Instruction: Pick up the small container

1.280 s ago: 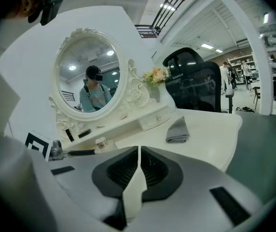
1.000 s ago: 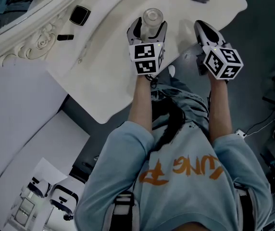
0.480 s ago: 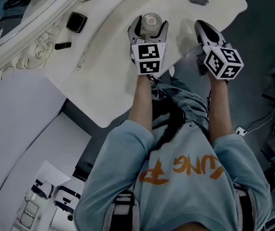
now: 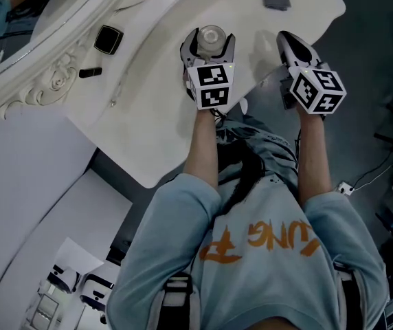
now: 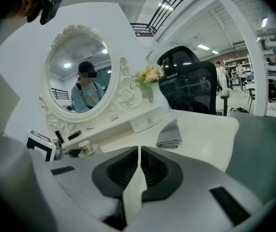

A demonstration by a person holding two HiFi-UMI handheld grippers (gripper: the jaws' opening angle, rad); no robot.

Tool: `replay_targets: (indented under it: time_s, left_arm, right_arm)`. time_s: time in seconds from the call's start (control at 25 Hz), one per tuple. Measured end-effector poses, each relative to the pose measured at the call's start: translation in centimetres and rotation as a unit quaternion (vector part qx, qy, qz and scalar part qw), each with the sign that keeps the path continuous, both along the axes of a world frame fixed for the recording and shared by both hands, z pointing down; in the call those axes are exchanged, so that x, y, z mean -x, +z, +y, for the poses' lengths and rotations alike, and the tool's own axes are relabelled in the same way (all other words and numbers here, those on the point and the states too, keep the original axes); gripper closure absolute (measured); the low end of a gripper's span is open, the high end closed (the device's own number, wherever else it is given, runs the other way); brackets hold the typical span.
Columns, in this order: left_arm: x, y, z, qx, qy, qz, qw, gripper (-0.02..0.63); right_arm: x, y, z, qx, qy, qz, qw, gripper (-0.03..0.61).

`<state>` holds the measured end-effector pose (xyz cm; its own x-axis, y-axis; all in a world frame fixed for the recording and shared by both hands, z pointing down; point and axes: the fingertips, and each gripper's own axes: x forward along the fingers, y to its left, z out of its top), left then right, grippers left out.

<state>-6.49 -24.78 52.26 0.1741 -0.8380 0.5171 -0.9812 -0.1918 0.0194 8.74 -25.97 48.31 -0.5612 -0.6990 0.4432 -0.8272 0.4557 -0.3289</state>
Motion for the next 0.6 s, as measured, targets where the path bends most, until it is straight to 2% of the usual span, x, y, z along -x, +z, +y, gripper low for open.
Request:
replay_targets:
  time_s: [0.36, 0.6]
  left_arm:
    - [-0.7, -4.7, 0.1, -0.044, 0.001, 0.030, 0.9986, 0.284]
    - [-1.2, -8.4, 0.7, -0.079, 0.001, 0.031, 0.9964, 0.284]
  right_arm:
    - [-1.0, -2.9, 1.2, -0.031, 0.002, -0.003, 1.000, 0.543]
    - [-1.7, -6.1, 2.0, -0.063, 0.003, -0.006, 0.998, 0.543]
